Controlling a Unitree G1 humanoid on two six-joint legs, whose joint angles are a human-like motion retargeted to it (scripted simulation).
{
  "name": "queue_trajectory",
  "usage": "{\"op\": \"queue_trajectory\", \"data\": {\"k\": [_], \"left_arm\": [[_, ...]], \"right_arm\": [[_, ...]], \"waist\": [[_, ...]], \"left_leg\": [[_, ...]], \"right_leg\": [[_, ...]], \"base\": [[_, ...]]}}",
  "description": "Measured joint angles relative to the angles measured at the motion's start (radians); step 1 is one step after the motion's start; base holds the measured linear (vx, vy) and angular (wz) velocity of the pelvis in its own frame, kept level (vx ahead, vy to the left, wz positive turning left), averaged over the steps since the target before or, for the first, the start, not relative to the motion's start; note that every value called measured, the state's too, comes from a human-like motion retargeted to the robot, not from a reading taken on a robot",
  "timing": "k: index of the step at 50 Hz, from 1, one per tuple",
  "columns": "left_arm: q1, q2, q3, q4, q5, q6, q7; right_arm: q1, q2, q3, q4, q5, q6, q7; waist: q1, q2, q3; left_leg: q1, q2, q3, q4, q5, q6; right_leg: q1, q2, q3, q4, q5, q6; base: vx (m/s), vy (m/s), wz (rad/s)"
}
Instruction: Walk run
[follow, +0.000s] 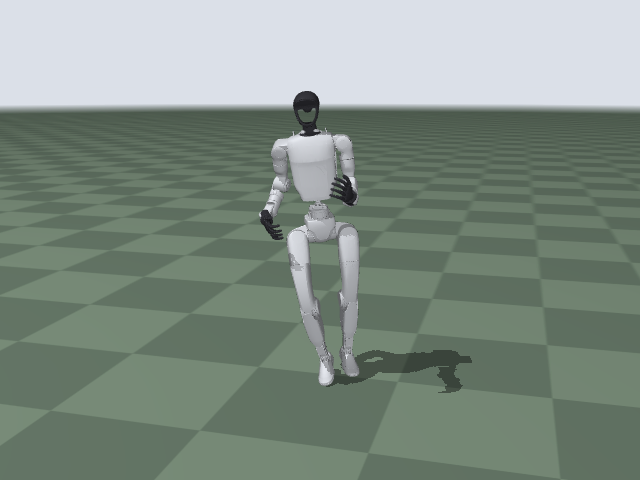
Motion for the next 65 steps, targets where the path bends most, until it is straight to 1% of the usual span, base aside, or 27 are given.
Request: {"op": "queue_trajectory", "data": {"k": [5, 7, 8, 10, 12, 13, 16, 18, 20, 22, 25, 28, 30, 31, 32, 33, 35, 37, 39, 45, 49, 54, 56, 58, 60, 63, 65], "left_arm": [[-0.081, 0.117, -0.028, -0.173, 0.100, 0.068, 0.051], [-0.114, 0.151, -0.027, -0.222, 0.104, 0.075, 0.063], [-0.128, 0.163, -0.036, -0.241, 0.106, 0.076, 0.069], [-0.149, 0.176, -0.042, -0.249, 0.105, 0.084, 0.060], [-0.013, 0.145, 0.011, -0.198, 0.137, 0.060, -0.045], [0.073, 0.120, 0.005, -0.140, 0.161, 0.041, -0.111], [0.217, 0.026, -0.030, 0.027, 0.181, 0.008, -0.169], [0.316, -0.012, 0.004, 0.070, 0.133, 0.015, -0.183], [0.389, -0.049, 0.048, 0.076, 0.105, 0.019, -0.179], [0.439, -0.079, 0.096, 0.074, 0.107, 0.014, -0.154], [0.495, -0.108, 0.141, 0.062, 0.124, 0.006, -0.110], [0.514, -0.122, 0.156, 0.039, 0.143, 0.007, -0.070], [0.502, -0.102, 0.147, 0.025, 0.163, 0.014, -0.045], [0.489, -0.081, 0.140, 0.022, 0.176, 0.015, -0.040], [0.477, -0.059, 0.133, 0.022, 0.188, 0.014, -0.036], [0.464, -0.032, 0.125, 0.030, 0.199, 0.010, -0.037], [0.432, 0.005, 0.080, 0.062, 0.202, -0.012, -0.046], [0.323, 0.023, 0.112, 0.157, 0.121, 0.020, -0.083], [0.278, -0.021, 0.063, 0.193, 0.064, 0.054, -0.085], [0.170, -0.046, 0.059, 0.119, 0.020, 0.055, -0.058], [0.114, 0.046, 0.053, 0.031, 0.086, 0.035, -0.012], [0.057, 0.196, 0.049, 0.048, 0.139, 0.030, -0.018], [0.047, 0.209, 0.060, 0.114, 0.171, 0.034, -0.047], [0.039, 0.186, 0.051, 0.194, 0.195, 0.036, -0.069], [0.031, 0.141, 0.044, 0.287, 0.211, 0.035, -0.112], [0.072, 0.093, 0.050, 0.393, 0.246, 0.021, -0.194], [0.108, 0.079, 0.046, 0.419, 0.245, 0.017, -0.208]], "right_arm": [[0.000, -0.041, -0.073, -0.032, -0.064, -0.056, -0.082], [-0.039, -0.050, -0.108, -0.061, -0.090, -0.050, -0.091], [-0.061, -0.050, -0.126, -0.077, -0.101, -0.046, -0.098], [-0.109, -0.056, -0.138, -0.109, -0.112, -0.036, -0.127], [-0.098, -0.036, -0.073, -0.121, -0.110, -0.035, -0.179], [-0.113, 0.004, -0.117, -0.088, -0.095, -0.011, -0.178], [-0.207, 0.128, -0.151, -0.098, -0.021, 0.026, -0.156], [-0.232, 0.165, -0.039, -0.148, 0.039, -0.019, -0.202], [-0.246, 0.170, 0.053, -0.194, 0.064, -0.063, -0.261], [-0.261, 0.148, 0.119, -0.225, 0.063, -0.095, -0.298], [-0.272, 0.098, 0.191, -0.254, 0.043, -0.115, -0.308], [-0.275, 0.039, 0.253, -0.270, -0.020, -0.113, -0.292], [-0.279, 0.014, 0.271, -0.269, -0.074, -0.107, -0.287], [-0.277, 0.006, 0.269, -0.263, -0.097, -0.104, -0.282], [-0.270, 0.001, 0.268, -0.255, -0.118, -0.102, -0.278], [-0.252, 0.002, 0.268, -0.245, -0.136, -0.100, -0.272], [-0.219, 0.022, 0.254, -0.207, -0.160, -0.100, -0.276], [-0.229, 0.081, 0.225, -0.080, -0.129, -0.040, -0.201], [-0.207, 0.127, 0.240, -0.035, -0.086, -0.005, -0.166], [-0.178, 0.087, 0.169, 0.008, -0.080, -0.024, -0.136], [-0.211, 0.034, 0.151, -0.001, -0.154, -0.060, -0.196], [-0.265, 0.044, 0.115, 0.008, -0.182, -0.051, -0.234], [-0.273, 0.083, 0.077, 0.016, -0.184, -0.044, -0.253], [-0.267, 0.131, 0.028, 0.016, -0.182, -0.046, -0.279], [-0.250, 0.178, -0.009, 0.010, -0.170, -0.056, -0.320], [-0.234, 0.218, -0.013, -0.001, -0.121, -0.042, -0.362], [-0.253, 0.212, -0.001, -0.016, -0.105, -0.011, -0.333]], "waist": [[-0.093, 0.015, 0.045], [-0.096, 0.023, 0.069], [-0.121, 0.019, 0.088], [-0.152, 0.020, 0.113], [-0.124, -0.020, 0.035], [-0.075, -0.024, 0.003], [0.068, -0.085, -0.085], [0.052, -0.080, -0.083], [0.060, -0.075, -0.054], [0.109, -0.070, -0.025], [0.177, -0.060, 0.028], [0.252, -0.063, 0.085], [0.241, -0.034, 0.110], [0.240, -0.008, 0.112], [0.229, 0.008, 0.107], [0.196, 0.003, 0.085], [0.210, -0.010, 0.056], [0.197, -0.013, 0.037], [0.203, 0.003, 0.025], [0.073, 0.073, 0.064], [-0.012, 0.064, 0.111], [-0.062, 0.044, 0.114], [-0.068, 0.059, 0.096], [-0.095, 0.101, 0.089], [-0.098, 0.111, 0.082], [-0.044, 0.020, 0.053], [0.014, -0.062, 0.046]], "left_leg": [[0.294, -0.002, 0.161, -0.135, 0.372, -0.168], [0.337, 0.000, 0.164, -0.074, 0.480, -0.239], [0.346, 0.000, 0.141, -0.005, 0.529, -0.245], [0.324, -0.020, 0.145, 0.241, 0.560, -0.154], [0.243, -0.118, 0.015, 0.435, 0.501, -0.174], [0.172, -0.119, -0.059, 0.594, 0.403, -0.176], [-0.062, -0.069, 0.048, 0.703, 0.178, -0.015], [-0.151, 0.006, 0.111, 0.623, 0.039, 0.098], [-0.216, 0.046, 0.174, 0.456, -0.006, 0.145], [-0.235, 0.040, 0.186, 0.208, 0.005, 0.099], [-0.244, -0.047, -0.019, -0.099, -0.033, 0.026], [-0.238, -0.041, -0.165, -0.256, -0.065, -0.127], [-0.227, -0.019, -0.182, -0.262, -0.058, -0.167], [-0.226, 0.001, -0.201, -0.217, 0.058, -0.209], [-0.228, 0.012, -0.189, -0.162, 0.109, -0.202], [-0.237, 0.005, -0.115, -0.088, 0.027, -0.095], [-0.258, -0.044, -0.173, 0.036, -0.069, -0.039], [-0.274, 0.024, -0.092, 0.134, -0.152, -0.040], [-0.210, 0.059, -0.045, 0.103, -0.178, -0.010], [-0.007, 0.104, 0.099, -0.140, -0.034, -0.037], [0.116, 0.058, 0.229, -0.216, -0.055, -0.065], [0.251, -0.034, 0.331, -0.255, -0.173, -0.071], [0.280, -0.028, 0.352, -0.232, -0.173, -0.098], [0.306, 0.004, 0.318, -0.181, -0.103, -0.126], [0.315, 0.011, 0.296, -0.091, 0.084, -0.149], [0.179, 0.010, 0.237, 0.253, 0.401, -0.144], [0.064, -0.080, 0.179, 0.465, 0.466, -0.085]], "right_leg": [[-0.066, 0.034, 0.097, -0.503, -0.093, -0.036], [-0.045, 0.001, 0.003, -0.528, -0.114, -0.109], [-0.030, -0.045, -0.073, -0.487, -0.022, -0.208], [-0.011, -0.175, -0.100, -0.281, 0.071, -0.265], [-0.050, 0.065, 0.329, -0.131, -0.090, -0.263], [-0.025, -0.002, 0.198, -0.079, -0.108, -0.258], [0.053, 0.050, 0.235, -0.108, -0.171, -0.254], [0.135, 0.079, 0.251, -0.178, -0.142, -0.233], [0.232, 0.089, 0.246, -0.278, -0.046, -0.207], [0.319, 0.120, 0.265, -0.360, 0.069, -0.187], [0.431, 0.175, 0.353, -0.412, 0.222, -0.158], [0.536, 0.195, 0.473, -0.385, 0.315, -0.141], [0.582, 0.238, 0.474, -0.323, 0.351, -0.132], [0.596, 0.266, 0.477, -0.270, 0.371, -0.105], [0.599, 0.286, 0.465, -0.208, 0.395, -0.070], [0.579, 0.287, 0.424, -0.128, 0.431, -0.019], [0.504, 0.282, 0.337, 0.058, 0.479, 0.010], [0.380, 0.168, 0.276, 0.282, 0.406, 0.062], [0.309, 0.131, 0.178, 0.310, 0.277, -0.007], [0.117, 0.090, 0.075, 0.042, 0.057, 0.051], [0.041, 0.008, -0.126, -0.196, -0.021, -0.004], [-0.020, 0.047, -0.251, -0.419, -0.110, -0.055], [0.005, 0.060, -0.367, -0.469, -0.102, -0.146], [0.060, 0.057, -0.411, -0.472, -0.115, -0.251], [0.081, 0.066, -0.314, -0.448, -0.144, -0.265], [0.087, 0.030, -0.075, -0.386, -0.162, -0.265], [0.126, -0.009, -0.030, -0.370, -0.184, -0.265]], "base": [[1.24, -0.57, -0.52], [1.21, -0.53, -0.57], [1.38, -0.32, 0.26], [1.72, -0.38, 0.18], [1.87, -1.73, -1.34], [1.89, -1.49, -1.26], [1.24, -0.81, -1.63], [0.91, -0.58, -1.78], [0.91, -0.49, -1.87], [0.67, -0.31, -2.57], [0.94, -0.35, -2.63], [1.23, -0.29, -2.60], [1.36, -0.20, -1.37], [1.16, -0.17, -0.98], [1.14, -0.17, -0.59], [1.23, -0.16, -0.36], [1.13, -0.19, -0.92], [0.90, -0.34, -2.07], [0.59, -0.33, -1.44], [0.28, -0.23, -1.30], [0.22, -0.06, -1.50], [0.51, -0.08, -1.46], [0.75, -0.16, -0.72], [0.97, -0.01, 0.29], [1.01, -0.35, 0.30], [0.57, -0.85, -1.20], [0.62, -0.42, -2.62]]}}
